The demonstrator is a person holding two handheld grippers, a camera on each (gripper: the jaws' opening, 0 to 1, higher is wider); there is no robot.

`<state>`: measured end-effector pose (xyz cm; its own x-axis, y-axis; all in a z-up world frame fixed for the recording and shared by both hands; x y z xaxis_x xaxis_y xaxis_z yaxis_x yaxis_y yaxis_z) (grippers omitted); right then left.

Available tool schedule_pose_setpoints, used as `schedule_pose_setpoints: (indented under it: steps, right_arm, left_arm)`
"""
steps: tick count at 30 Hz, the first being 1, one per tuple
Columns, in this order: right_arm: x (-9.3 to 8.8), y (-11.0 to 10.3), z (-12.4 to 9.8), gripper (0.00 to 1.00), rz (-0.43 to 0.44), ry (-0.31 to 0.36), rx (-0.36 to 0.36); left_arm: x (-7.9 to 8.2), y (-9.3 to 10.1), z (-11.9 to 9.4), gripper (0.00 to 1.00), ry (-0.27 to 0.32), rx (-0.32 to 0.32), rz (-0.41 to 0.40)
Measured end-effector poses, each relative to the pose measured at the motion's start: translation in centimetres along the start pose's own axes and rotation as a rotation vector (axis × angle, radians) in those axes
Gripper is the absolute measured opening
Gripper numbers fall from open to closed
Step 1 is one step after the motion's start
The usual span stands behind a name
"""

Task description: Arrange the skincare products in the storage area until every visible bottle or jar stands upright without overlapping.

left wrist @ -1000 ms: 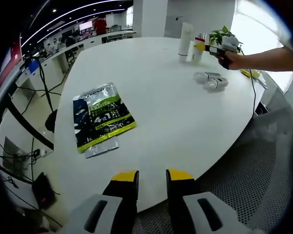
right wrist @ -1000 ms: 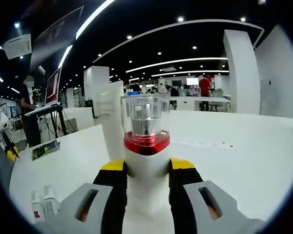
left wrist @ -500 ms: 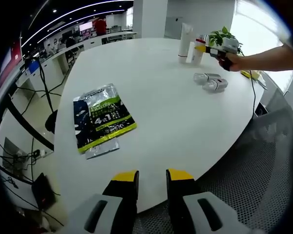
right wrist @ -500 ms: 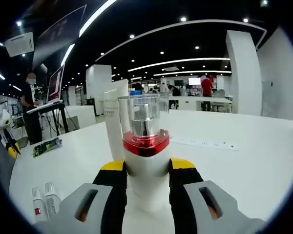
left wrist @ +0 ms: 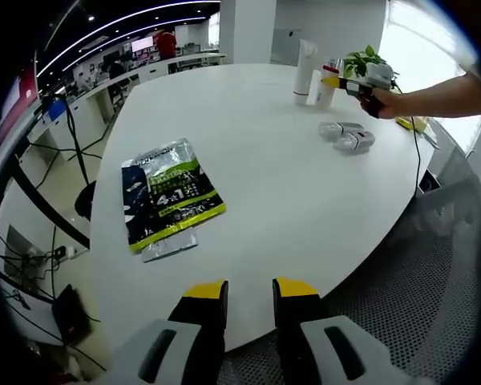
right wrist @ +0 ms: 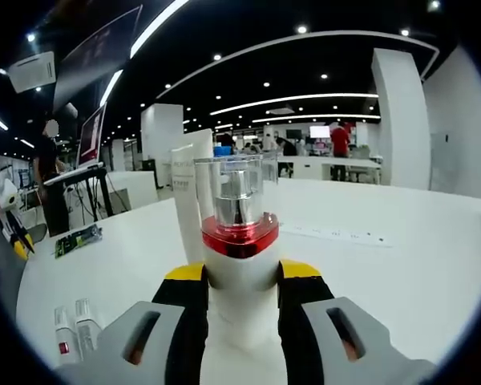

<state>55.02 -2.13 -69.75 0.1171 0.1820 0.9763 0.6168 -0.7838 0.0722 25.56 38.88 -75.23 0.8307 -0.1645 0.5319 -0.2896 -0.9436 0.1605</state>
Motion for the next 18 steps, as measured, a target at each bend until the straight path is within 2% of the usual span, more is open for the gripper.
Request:
schedule_pose_setpoints:
  steps: [12, 18]
  right_arm:
    - [-0.8, 1.0, 0.2, 0.31, 0.03, -0.024, 0.005]
    - [-0.4, 0.5, 0.0, 0.33, 0.051, -0.042, 0.013]
  left_arm:
    - [0.0, -0.1, 0.0, 0.23, 0.002, 0.005, 0.001]
    - [0.1, -0.1, 0.0, 0.23, 0.001, 0.006, 0.002]
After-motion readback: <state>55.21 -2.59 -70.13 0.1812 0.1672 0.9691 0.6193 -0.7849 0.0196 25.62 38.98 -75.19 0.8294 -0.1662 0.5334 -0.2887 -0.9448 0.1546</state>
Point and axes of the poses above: the point that each gripper's makers call its tool centre point, and the gripper's own axes: z roughly forward along the fingers, y roughly to its right, x roughly out of its top, the point moved 5 cm from there along -z, roughly backward along the fingers, and after that the axes turned 7 degrees about -z, right-handed, at the moved point
